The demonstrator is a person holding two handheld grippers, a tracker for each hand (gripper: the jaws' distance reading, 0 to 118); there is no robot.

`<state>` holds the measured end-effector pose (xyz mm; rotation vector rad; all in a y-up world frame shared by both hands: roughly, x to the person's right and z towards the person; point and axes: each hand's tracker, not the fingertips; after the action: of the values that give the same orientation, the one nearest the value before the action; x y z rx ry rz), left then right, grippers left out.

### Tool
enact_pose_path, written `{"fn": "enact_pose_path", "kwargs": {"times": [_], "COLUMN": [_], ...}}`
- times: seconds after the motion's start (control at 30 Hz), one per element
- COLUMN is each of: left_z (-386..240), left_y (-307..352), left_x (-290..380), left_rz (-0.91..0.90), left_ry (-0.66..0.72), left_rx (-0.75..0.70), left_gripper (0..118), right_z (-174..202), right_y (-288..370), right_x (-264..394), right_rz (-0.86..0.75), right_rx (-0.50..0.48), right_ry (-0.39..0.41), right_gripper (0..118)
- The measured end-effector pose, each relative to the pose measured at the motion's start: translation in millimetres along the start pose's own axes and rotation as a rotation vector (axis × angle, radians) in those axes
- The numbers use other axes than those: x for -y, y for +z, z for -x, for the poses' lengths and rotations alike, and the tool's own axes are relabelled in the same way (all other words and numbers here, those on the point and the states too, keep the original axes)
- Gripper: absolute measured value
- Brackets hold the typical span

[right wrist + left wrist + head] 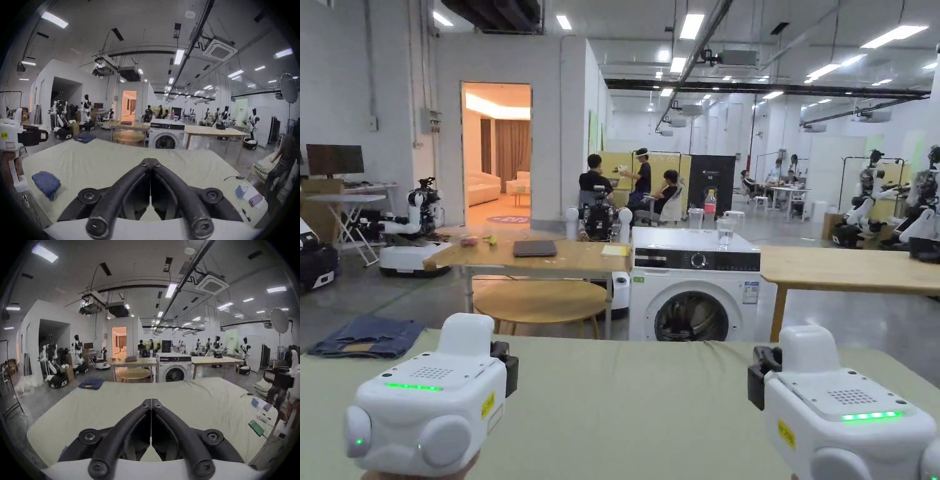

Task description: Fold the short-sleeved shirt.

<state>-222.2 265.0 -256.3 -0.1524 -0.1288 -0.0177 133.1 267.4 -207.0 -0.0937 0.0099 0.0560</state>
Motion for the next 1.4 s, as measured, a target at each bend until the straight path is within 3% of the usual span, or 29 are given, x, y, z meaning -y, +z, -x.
{"fn": "enact_pose_path", "kwargs": {"times": [0.4, 0.43, 0.5, 0.57, 0.63, 0.7, 0.8, 1.0, 1.07, 1.17, 1.4], "left_z": [-29, -30, -31, -32, -33, -34, -36, -33, -33, -32, -29], "left_y": [-13, -13, -11, -10, -7, -5, -3, 2, 3, 4, 6], "left_x": [-17, -18, -19, -19, -19, -18, -15, -13, -12, -12, -10], "left_rz": [-0.002, -0.001, -0.002, -0.009, -0.027, -0.038, -0.026, -0.011, -0.009, -0.012, -0.002], "left_ry": [-0.055, -0.055, -0.054, -0.053, -0.051, -0.041, -0.030, -0.017, -0.011, -0.011, -0.004], "left_rx": [0.022, 0.022, 0.031, 0.033, 0.032, 0.033, 0.048, 0.067, 0.068, 0.062, 0.055], "left_gripper": [0, 6, 36, 85, 109, 111, 111, 111, 111, 111, 111], "right_z": [-3, -4, -4, -2, 1, 6, 12, 6, 9, 18, 21], "right_y": [-8, -9, -9, -10, -9, -9, -8, -6, -4, -2, 0], "right_x": [-13, -13, -13, -12, -10, -8, -8, -14, -16, -17, -18], "right_rz": [-0.046, -0.044, -0.042, -0.036, -0.037, -0.040, -0.029, 0.010, 0.010, 0.012, 0.023], "right_rx": [0.015, 0.011, 0.012, 0.011, 0.001, -0.005, -0.012, -0.071, -0.061, 0.030, 0.029], "right_ry": [-0.016, -0.022, -0.026, -0.025, -0.022, -0.007, 0.004, -0.131, -0.116, -0.057, -0.094], "right_gripper": [3, 11, 28, 64, 91, 101, 101, 101, 101, 101, 101]}}
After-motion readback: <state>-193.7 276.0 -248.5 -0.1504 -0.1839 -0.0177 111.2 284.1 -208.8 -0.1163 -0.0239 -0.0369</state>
